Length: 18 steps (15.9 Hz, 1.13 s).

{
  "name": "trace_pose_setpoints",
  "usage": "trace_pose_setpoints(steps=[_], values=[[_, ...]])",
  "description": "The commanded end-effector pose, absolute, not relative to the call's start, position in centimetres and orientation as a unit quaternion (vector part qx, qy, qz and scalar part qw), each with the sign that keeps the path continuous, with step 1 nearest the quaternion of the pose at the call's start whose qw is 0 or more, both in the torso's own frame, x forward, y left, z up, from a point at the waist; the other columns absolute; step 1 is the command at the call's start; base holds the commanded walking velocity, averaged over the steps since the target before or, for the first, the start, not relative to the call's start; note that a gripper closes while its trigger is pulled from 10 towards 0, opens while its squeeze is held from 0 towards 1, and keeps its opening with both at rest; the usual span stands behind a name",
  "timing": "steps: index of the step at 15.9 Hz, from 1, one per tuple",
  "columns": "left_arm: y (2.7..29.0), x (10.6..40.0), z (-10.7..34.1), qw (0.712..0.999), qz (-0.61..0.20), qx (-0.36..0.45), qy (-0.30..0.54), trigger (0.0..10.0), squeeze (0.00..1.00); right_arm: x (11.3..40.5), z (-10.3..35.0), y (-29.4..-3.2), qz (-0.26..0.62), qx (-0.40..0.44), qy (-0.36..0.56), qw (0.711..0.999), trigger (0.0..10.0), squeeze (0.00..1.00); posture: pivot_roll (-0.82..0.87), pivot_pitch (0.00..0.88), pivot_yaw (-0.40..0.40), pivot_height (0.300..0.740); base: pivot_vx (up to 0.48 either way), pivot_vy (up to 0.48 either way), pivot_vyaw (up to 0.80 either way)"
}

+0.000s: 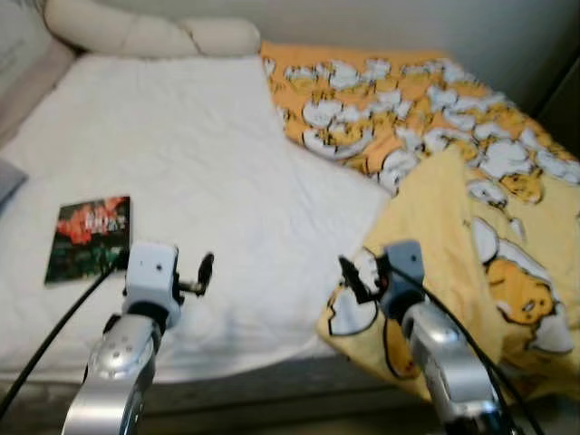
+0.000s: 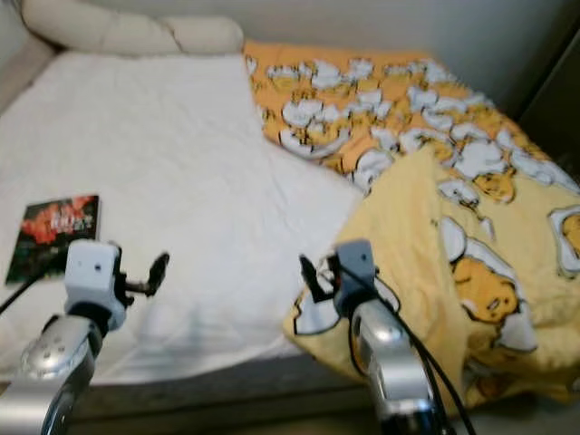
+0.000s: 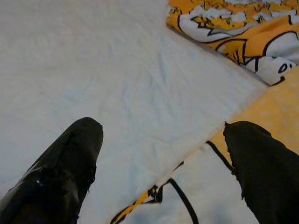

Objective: Clean up the room

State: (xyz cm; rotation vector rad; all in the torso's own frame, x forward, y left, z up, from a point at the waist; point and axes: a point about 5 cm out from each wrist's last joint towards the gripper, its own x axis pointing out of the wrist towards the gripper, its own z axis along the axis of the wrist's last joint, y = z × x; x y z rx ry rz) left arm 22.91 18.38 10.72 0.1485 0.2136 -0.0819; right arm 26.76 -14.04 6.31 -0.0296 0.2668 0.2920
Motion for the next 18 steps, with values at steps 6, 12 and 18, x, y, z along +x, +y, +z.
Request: trace_pose_setpoints(steps=[6,12,18], values=[[17.4,22.4,10.4,0.987,-0.075,0.093,0.107,10.0,0.00,27.1,6.2,-15.5,0.112,-0.006,0.175,0.978,10.0,1.00,0.05,0.000,-0.073,0.740,0.000,0.000,0.00],[17.2,21.2,11.1,0.959,-0.192,0.172,0.120,10.0,0.00,31.0,4.0,-13.9,0.148,-0.011,0.279,0.949,10.0,1.00,0.09,0.000,-0.077,0.740,0.000,0.000,0.00],[18.3,19.4,13.0,0.934,-0.253,0.208,0.142,10.0,0.00,32.4,2.3,-12.9,0.135,-0.057,0.338,0.930,10.0,0.00,0.20,0.195,-0.054,0.740,0.000,0.000,0.00]])
